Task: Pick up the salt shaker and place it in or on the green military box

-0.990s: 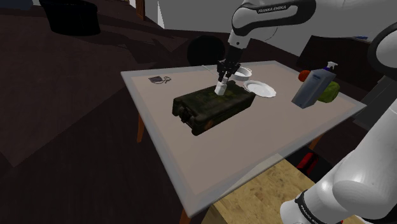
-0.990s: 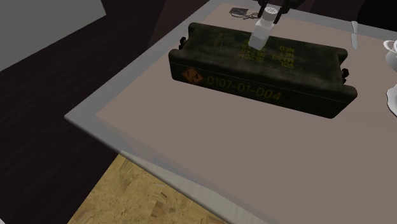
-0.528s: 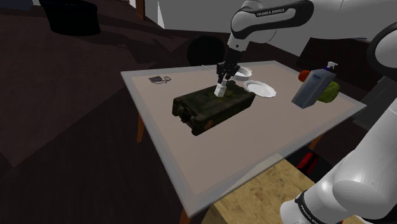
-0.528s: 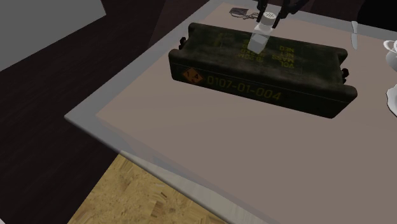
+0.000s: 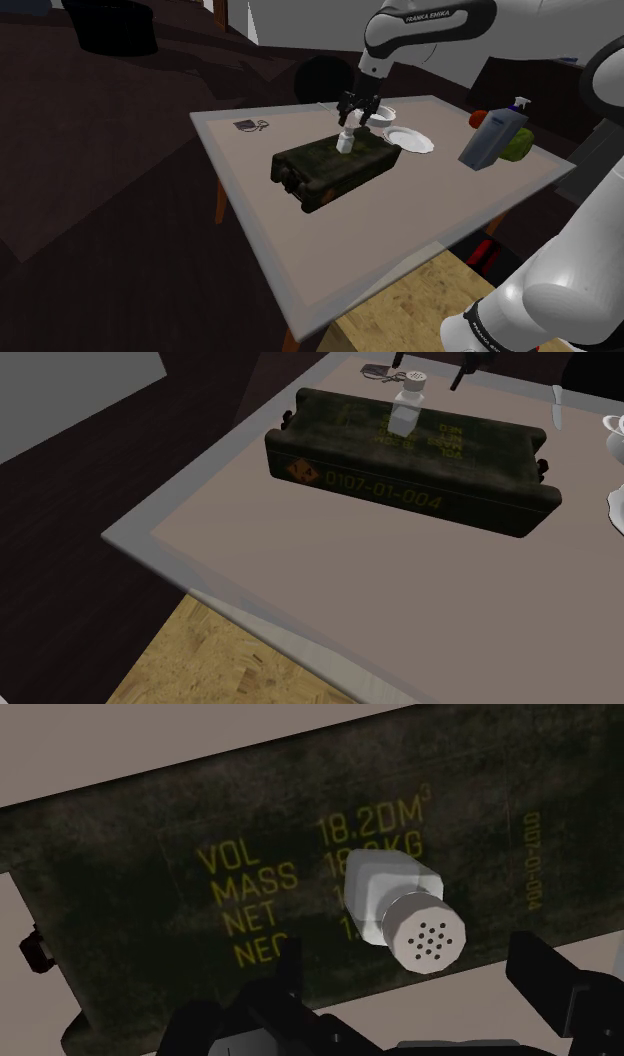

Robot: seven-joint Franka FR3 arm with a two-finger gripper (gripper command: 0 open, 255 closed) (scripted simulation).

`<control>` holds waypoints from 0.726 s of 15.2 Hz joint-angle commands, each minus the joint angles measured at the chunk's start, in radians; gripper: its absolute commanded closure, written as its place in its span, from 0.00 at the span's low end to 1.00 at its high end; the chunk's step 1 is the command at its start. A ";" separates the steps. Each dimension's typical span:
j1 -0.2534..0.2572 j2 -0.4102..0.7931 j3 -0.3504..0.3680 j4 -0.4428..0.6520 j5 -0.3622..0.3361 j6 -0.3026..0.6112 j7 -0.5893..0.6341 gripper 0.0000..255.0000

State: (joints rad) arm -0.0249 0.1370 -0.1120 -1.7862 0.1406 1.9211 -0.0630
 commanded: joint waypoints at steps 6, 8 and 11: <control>-0.007 -0.008 -0.005 0.098 -0.005 -0.107 0.003 0.00; -0.007 -0.008 -0.005 0.098 -0.005 -0.107 0.003 0.00; -0.007 -0.008 -0.005 0.098 -0.005 -0.107 0.003 0.00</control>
